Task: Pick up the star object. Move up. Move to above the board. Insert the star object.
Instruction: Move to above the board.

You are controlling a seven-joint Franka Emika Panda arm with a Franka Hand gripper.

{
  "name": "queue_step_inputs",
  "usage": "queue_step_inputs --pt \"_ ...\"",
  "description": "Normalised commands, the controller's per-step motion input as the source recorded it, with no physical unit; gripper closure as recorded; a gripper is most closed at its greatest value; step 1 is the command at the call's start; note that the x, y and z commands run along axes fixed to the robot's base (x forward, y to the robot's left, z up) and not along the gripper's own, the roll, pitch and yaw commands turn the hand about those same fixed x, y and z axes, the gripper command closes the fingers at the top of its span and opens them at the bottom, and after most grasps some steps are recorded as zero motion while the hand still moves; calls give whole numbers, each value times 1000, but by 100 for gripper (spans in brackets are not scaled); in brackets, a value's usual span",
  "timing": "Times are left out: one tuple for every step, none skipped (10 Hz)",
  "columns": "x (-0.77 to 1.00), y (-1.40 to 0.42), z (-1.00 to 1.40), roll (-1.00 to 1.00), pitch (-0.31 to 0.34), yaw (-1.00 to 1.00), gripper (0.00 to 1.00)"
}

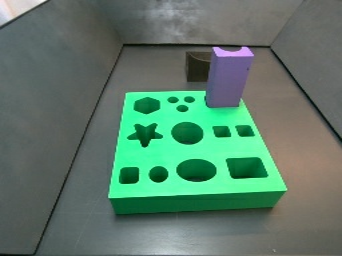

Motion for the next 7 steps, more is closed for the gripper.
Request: queue_step_inputs --pt "-13 1 1000 84 90 36 100" --pt "-8 -4 1000 89 94 38 100" --pt "-6 -6 1000 91 92 38 100" --pt "-3 -7 812 93 93 37 100" --pt "1 -7 656 91 92 35 100" --pt "2 -8 499 91 96 35 100" --pt "5 -8 342 89 93 36 100"
